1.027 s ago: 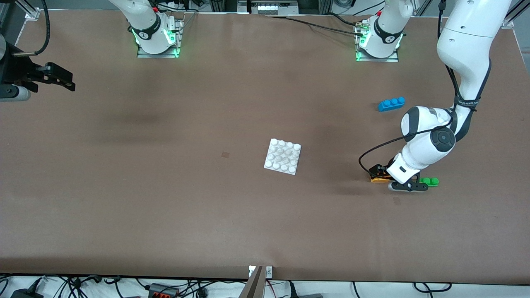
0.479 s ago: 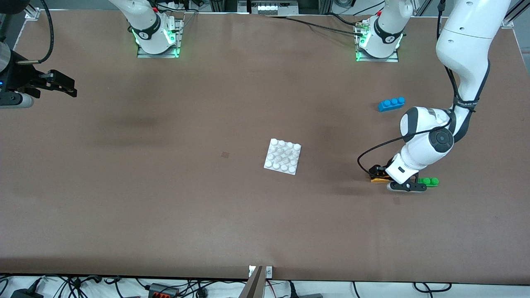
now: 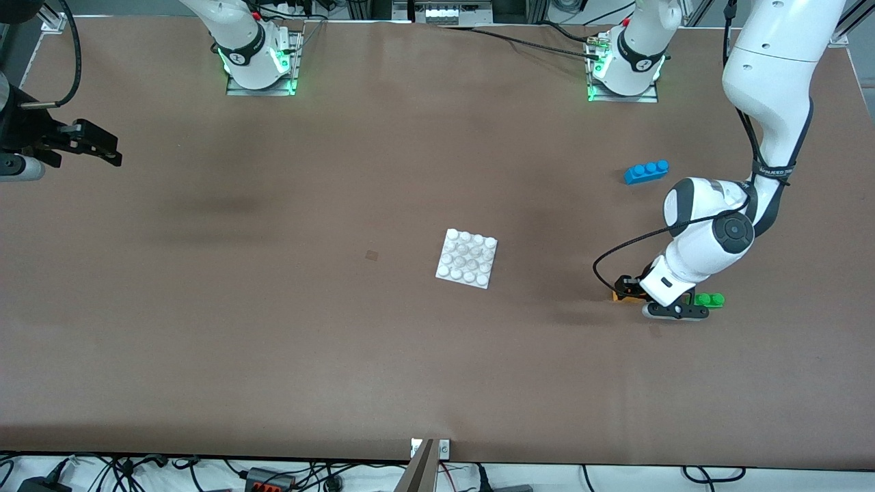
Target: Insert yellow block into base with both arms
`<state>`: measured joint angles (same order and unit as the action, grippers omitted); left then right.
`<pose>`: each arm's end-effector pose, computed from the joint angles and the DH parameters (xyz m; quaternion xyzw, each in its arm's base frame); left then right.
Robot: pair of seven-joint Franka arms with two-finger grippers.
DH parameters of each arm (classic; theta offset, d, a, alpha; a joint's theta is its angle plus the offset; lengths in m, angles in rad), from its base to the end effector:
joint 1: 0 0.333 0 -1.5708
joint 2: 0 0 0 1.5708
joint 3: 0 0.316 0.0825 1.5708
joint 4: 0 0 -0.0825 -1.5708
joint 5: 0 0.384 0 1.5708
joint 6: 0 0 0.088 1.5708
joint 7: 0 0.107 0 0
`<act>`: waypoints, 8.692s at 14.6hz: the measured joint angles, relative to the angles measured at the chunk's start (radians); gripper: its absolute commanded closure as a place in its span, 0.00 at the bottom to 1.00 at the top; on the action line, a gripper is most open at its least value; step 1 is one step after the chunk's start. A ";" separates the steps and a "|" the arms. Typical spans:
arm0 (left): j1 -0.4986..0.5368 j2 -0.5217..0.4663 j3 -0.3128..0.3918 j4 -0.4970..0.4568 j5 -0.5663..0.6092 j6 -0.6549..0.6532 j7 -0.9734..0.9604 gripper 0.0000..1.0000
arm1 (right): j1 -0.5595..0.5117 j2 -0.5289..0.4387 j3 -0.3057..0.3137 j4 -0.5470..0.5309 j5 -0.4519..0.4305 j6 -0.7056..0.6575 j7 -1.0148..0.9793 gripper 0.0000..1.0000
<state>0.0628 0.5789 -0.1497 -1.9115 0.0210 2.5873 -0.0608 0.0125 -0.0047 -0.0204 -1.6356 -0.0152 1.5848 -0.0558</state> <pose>0.6370 -0.0511 0.2027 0.9980 -0.0075 0.0491 0.0379 0.5522 -0.0060 0.5977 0.9994 0.0242 -0.0233 0.0068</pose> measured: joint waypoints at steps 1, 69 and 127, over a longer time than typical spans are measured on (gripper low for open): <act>0.000 0.000 0.000 0.000 0.000 -0.001 0.001 0.29 | 0.000 0.000 0.000 -0.004 0.009 0.017 0.000 0.00; -0.524 0.092 -0.100 0.193 0.220 -0.102 -0.551 0.53 | -0.021 0.008 0.004 -0.016 0.039 0.049 0.001 0.00; 0.035 -0.557 0.008 0.222 -0.021 -0.917 -0.140 0.00 | -0.027 0.009 0.003 -0.018 0.005 0.033 0.001 0.00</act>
<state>0.0981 0.0216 -0.1420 -1.6892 0.0004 1.6703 -0.2008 -0.0149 0.0048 -0.0172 -1.6533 -0.0102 1.6179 -0.0551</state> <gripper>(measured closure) 0.000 0.000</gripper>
